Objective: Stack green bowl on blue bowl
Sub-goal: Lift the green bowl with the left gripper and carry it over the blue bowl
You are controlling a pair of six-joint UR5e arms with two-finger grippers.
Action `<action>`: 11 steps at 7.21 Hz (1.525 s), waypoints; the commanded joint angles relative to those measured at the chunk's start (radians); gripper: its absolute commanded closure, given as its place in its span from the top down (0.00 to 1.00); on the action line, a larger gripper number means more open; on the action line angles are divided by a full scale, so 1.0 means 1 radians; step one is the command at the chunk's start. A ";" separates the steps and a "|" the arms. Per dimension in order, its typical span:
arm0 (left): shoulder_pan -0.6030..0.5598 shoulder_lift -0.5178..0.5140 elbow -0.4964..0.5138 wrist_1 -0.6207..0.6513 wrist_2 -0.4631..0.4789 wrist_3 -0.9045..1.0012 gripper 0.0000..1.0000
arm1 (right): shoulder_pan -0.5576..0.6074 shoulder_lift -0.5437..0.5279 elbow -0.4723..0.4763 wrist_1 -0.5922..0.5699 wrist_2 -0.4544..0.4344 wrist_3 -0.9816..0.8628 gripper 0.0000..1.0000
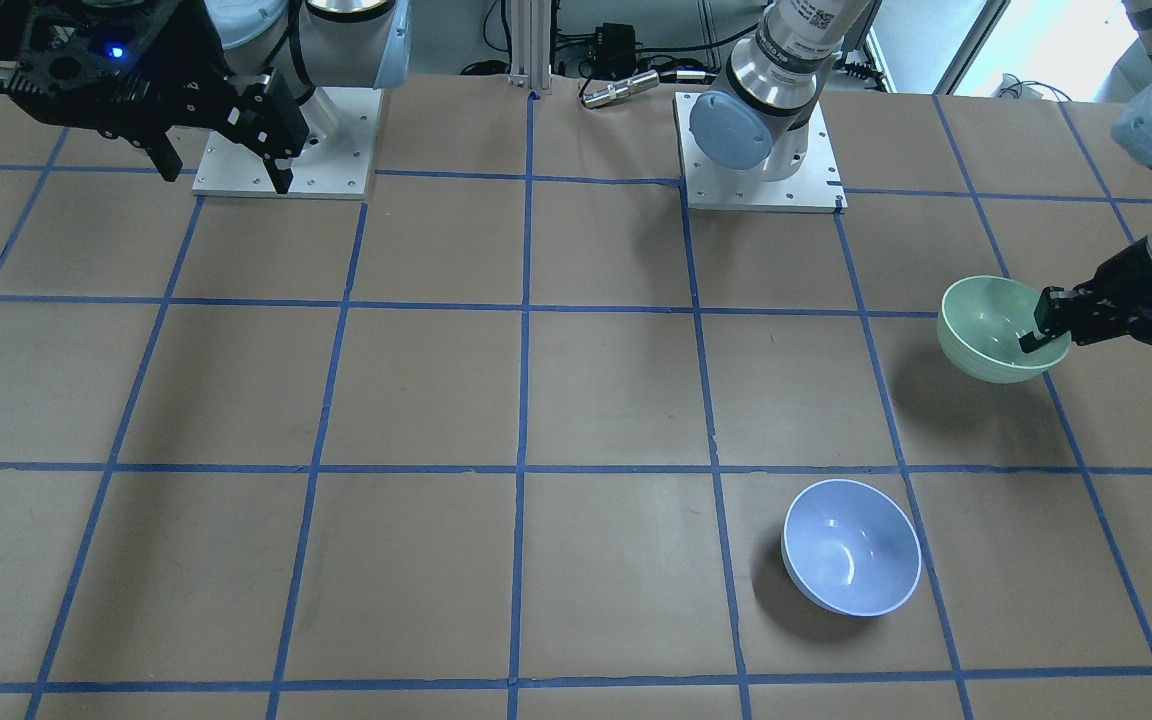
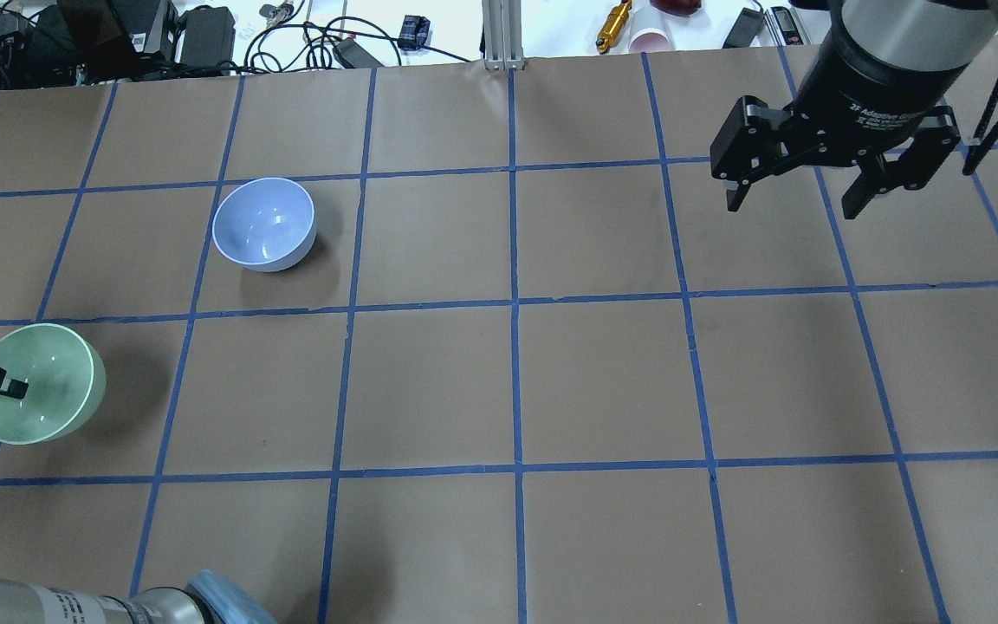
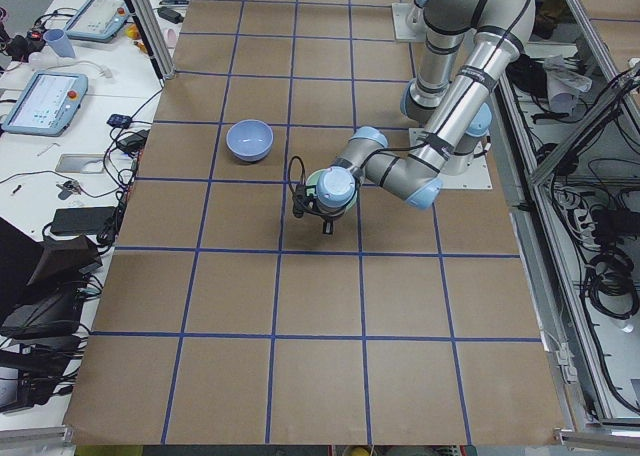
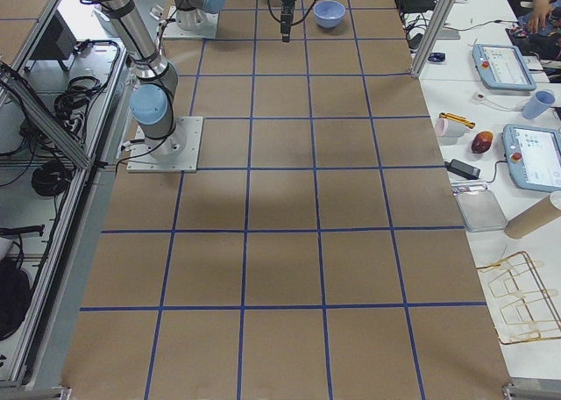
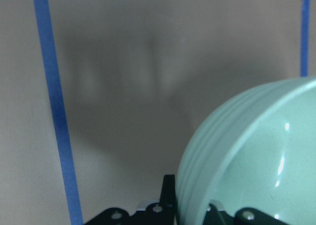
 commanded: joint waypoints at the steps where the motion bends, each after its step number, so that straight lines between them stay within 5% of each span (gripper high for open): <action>1: -0.090 -0.018 0.072 -0.057 -0.011 -0.066 0.00 | 0.000 0.000 0.000 0.001 0.000 0.000 1.00; 6: -0.333 -0.038 0.165 -0.055 -0.019 -0.335 0.00 | 0.000 0.000 0.000 0.001 0.000 0.000 1.00; 8: -0.410 -0.082 0.197 -0.039 -0.106 -0.440 0.00 | 0.000 0.000 0.001 -0.001 0.000 0.000 1.00; 11: -0.473 -0.175 0.341 -0.043 -0.117 -0.541 0.00 | 0.000 0.000 0.000 -0.001 0.000 0.000 1.00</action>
